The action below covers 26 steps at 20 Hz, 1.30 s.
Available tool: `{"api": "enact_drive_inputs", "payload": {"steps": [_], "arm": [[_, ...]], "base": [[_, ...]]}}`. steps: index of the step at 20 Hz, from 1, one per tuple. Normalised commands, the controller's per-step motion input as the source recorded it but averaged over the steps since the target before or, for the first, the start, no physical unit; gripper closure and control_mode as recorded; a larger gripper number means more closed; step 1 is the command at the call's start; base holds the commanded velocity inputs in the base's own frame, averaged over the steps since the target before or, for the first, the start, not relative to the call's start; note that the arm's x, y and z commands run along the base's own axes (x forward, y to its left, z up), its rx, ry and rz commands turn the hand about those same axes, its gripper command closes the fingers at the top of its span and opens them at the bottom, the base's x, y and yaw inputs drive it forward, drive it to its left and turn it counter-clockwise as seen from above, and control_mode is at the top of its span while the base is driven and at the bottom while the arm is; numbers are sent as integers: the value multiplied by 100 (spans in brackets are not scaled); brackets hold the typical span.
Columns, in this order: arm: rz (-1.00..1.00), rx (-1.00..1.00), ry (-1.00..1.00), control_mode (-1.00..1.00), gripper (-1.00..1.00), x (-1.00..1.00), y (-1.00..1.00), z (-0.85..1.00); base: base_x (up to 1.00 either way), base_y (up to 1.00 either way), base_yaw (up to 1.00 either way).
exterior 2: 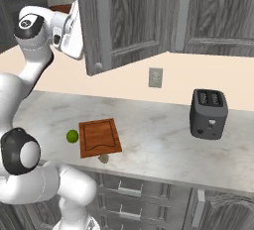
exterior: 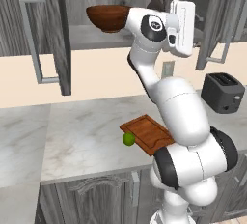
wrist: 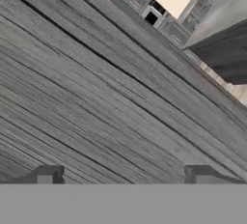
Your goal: Open the cabinet. Place the bowl and condiment on the counter. Then place the lime and garlic on the cutting board.
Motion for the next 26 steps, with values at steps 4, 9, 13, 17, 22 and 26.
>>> {"api": "enact_drive_inputs", "payload": {"steps": [4,9,13,17,22,26], "arm": [[-24,0,-5,-100,-100,-6,-88,-3],[-25,0,-10,-100,-100,-21,-100,-12],[-3,0,-1,-100,-100,-16,-87,-24],[6,0,-6,-100,-100,-3,-62,-39],[25,0,-11,-100,-100,0,-31,-37],[30,-1,-3,-100,-100,-10,-6,-22]], "base": [[0,0,0],[0,0,0],[0,0,0],[0,0,0],[0,0,0],[0,0,0]]}}
